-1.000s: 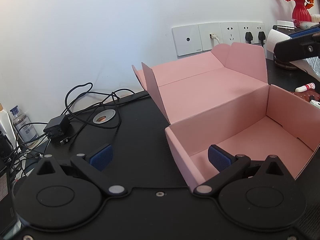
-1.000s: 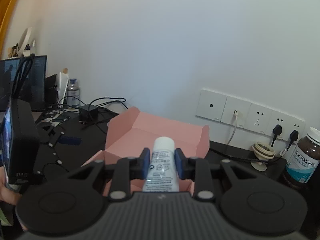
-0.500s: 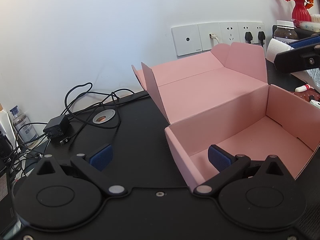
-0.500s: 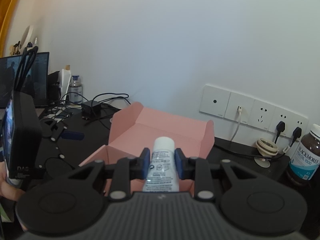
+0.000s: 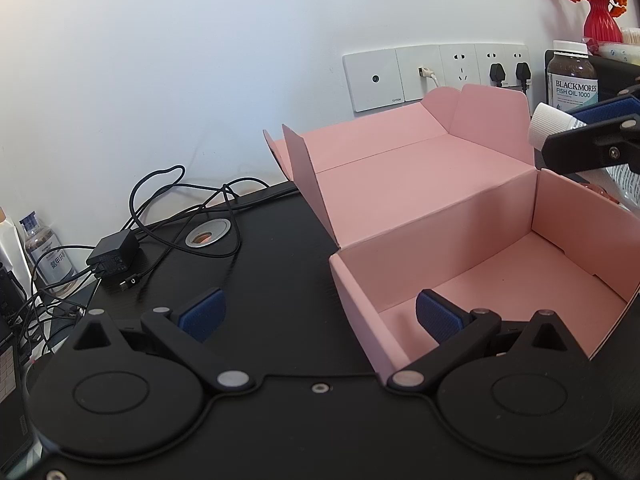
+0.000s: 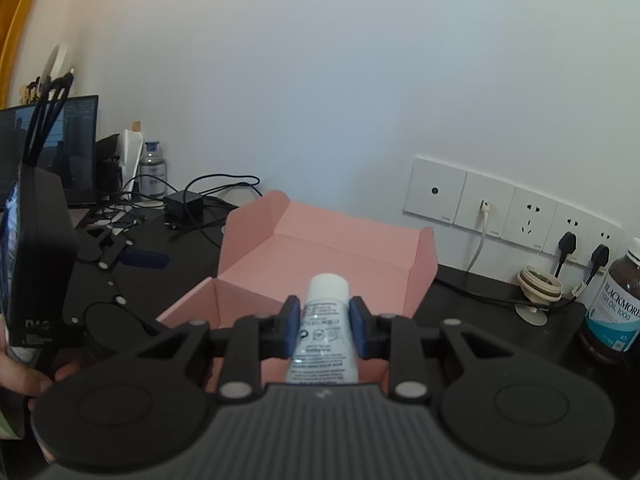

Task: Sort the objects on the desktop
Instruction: 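Carry the white tube with the right tool toward the pink box, then lower the white tube into the pink box with the right tool, then open the right tool to release the tube inside the box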

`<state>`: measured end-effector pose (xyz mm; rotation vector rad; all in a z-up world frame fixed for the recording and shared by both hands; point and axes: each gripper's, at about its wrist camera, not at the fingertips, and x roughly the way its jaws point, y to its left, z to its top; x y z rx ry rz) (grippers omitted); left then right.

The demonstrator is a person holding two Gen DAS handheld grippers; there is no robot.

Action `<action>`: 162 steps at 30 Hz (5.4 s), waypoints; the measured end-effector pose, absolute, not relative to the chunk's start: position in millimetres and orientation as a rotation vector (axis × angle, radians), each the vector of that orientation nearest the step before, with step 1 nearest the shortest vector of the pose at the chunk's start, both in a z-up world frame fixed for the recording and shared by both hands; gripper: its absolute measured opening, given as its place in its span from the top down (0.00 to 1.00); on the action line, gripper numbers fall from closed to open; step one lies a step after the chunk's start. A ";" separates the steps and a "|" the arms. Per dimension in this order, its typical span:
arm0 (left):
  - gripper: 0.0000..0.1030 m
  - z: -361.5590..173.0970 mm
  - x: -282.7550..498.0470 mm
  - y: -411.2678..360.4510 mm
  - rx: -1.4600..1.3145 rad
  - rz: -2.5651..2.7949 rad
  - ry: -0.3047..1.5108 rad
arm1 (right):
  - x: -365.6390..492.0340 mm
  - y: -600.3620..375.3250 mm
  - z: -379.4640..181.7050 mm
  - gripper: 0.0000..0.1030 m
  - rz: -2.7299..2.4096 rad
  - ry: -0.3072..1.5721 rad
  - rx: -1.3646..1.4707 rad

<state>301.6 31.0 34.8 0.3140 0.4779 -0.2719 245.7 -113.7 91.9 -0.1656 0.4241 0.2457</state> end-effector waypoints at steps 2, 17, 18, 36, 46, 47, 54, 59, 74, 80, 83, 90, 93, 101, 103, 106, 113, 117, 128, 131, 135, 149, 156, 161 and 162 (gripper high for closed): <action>0.00 34.7 301.6 30.7 0.314 -0.271 0.478 | 245.7 -113.4 90.5 0.75 0.247 0.426 -0.165; 0.00 34.5 301.7 30.7 0.314 -0.271 0.478 | 247.8 -109.0 78.8 0.75 0.260 0.458 -0.168; 0.00 34.5 301.7 30.6 0.314 -0.271 0.477 | 247.9 -108.8 78.6 0.75 0.260 0.459 -0.167; 0.00 33.7 301.8 29.3 0.320 -0.269 0.474 | 249.6 -108.2 71.9 0.75 0.265 0.483 -0.166; 0.00 33.5 301.3 28.6 0.327 -0.267 0.471 | 250.3 -108.1 70.5 0.75 0.267 0.492 -0.171; 0.00 33.5 301.2 28.6 0.327 -0.267 0.471 | 250.6 -108.2 70.4 0.75 0.267 0.494 -0.172; 0.00 33.0 301.0 28.1 0.330 -0.266 0.469 | 252.5 -109.5 69.8 0.75 0.264 0.502 -0.172; 0.00 32.7 301.3 28.1 0.329 -0.267 0.469 | 254.2 -109.8 69.4 0.75 0.264 0.508 -0.171; 0.00 32.0 300.8 28.0 0.329 -0.268 0.469 | 268.3 -116.3 74.8 0.75 0.248 0.523 -0.157; 0.00 32.0 300.9 28.3 0.329 -0.268 0.469 | 271.1 -118.5 67.4 0.75 0.251 0.555 -0.165; 0.00 31.9 300.9 28.2 0.329 -0.268 0.469 | 272.7 -118.1 64.4 0.75 0.256 0.565 -0.162; 0.00 31.8 300.9 28.4 0.329 -0.268 0.469 | 281.6 -113.4 56.1 0.75 0.271 0.593 -0.146; 0.00 31.7 300.9 28.2 0.330 -0.268 0.468 | 284.9 -113.6 51.9 0.75 0.271 0.605 -0.125; 0.00 31.4 300.6 28.3 0.331 -0.266 0.467 | 289.3 -106.8 41.3 0.75 0.269 0.623 -0.124; 0.00 31.2 300.7 28.3 0.331 -0.266 0.466 | 290.1 -104.2 40.0 0.75 0.271 0.624 -0.135; 0.00 31.2 300.8 28.4 0.332 -0.266 0.466 | 291.6 -101.4 38.8 0.75 0.268 0.636 -0.155; 0.00 31.2 300.7 28.4 0.334 -0.265 0.465 | 298.0 -93.7 33.3 0.75 0.271 0.672 -0.222; 0.00 31.1 300.1 27.6 0.338 -0.265 0.461 | 302.9 -91.8 32.1 0.75 0.279 0.703 -0.260; 0.00 31.0 298.8 27.2 0.340 -0.256 0.455 | 311.9 -86.0 35.6 0.75 0.255 0.792 -0.358; 0.00 30.8 298.4 27.1 0.341 -0.254 0.453 | 311.6 -83.4 36.4 0.75 0.231 0.806 -0.407; 0.00 30.5 297.5 26.5 0.342 -0.253 0.452 | 312.4 -87.0 37.4 0.75 0.209 0.825 -0.431; 0.00 30.6 297.9 26.0 0.341 -0.254 0.454 | 308.3 -89.8 38.1 0.71 0.198 0.804 -0.463; 0.00 30.9 298.7 26.8 0.335 -0.251 0.455 | 300.5 -91.8 43.4 0.36 0.211 0.728 -0.457; 0.00 30.1 298.4 24.7 0.350 -0.251 0.454 | 279.4 -92.9 52.5 0.12 0.201 0.590 -0.490; 0.00 30.1 298.5 25.0 0.349 -0.251 0.454 | 274.9 -93.5 54.4 0.11 0.199 0.560 -0.495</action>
